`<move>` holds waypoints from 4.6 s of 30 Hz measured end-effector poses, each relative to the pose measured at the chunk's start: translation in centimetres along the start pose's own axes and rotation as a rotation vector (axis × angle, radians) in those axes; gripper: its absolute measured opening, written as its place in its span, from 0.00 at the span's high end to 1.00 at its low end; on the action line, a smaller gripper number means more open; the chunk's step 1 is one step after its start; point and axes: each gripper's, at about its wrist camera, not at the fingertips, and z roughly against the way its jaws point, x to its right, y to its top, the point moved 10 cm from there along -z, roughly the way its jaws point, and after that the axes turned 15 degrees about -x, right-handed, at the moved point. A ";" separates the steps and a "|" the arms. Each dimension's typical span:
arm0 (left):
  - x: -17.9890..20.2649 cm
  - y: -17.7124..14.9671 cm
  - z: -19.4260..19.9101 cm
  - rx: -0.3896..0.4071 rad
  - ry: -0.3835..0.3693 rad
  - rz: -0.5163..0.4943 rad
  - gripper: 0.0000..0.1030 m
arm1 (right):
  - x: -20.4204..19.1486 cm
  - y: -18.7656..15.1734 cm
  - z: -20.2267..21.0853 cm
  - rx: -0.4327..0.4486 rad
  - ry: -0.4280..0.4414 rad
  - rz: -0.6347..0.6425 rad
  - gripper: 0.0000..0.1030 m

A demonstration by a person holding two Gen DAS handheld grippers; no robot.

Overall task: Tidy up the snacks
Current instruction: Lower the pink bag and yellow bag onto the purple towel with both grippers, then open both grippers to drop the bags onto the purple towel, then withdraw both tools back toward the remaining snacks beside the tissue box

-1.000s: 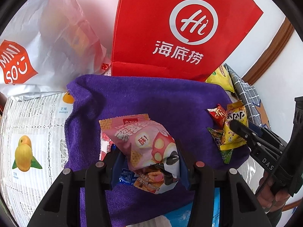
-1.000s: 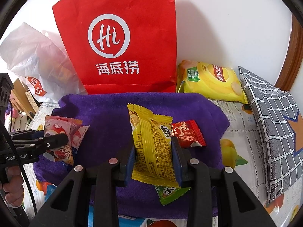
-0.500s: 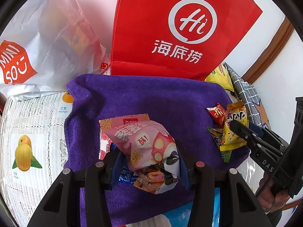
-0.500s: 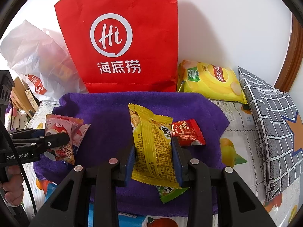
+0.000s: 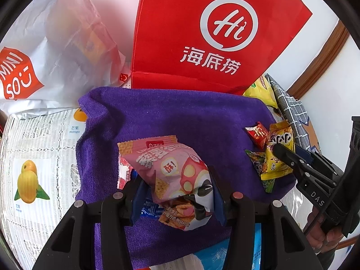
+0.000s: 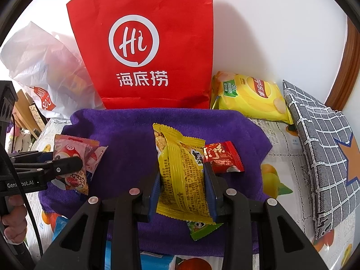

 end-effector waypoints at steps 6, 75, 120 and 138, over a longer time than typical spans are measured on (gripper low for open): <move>0.0 0.0 0.0 0.001 -0.001 -0.001 0.53 | 0.0 0.0 0.0 -0.002 0.000 -0.003 0.65; 1.4 0.0 1.0 0.013 -0.033 -0.045 0.37 | -0.3 -0.5 0.5 -0.019 -0.013 0.013 0.59; 6.6 -9.7 10.3 0.143 0.056 -0.086 0.36 | 3.8 -11.5 12.9 0.089 -0.077 -0.062 0.14; 2.5 -14.0 8.8 0.093 0.103 0.030 0.30 | 2.9 -17.9 8.9 -0.016 -0.022 -0.041 0.17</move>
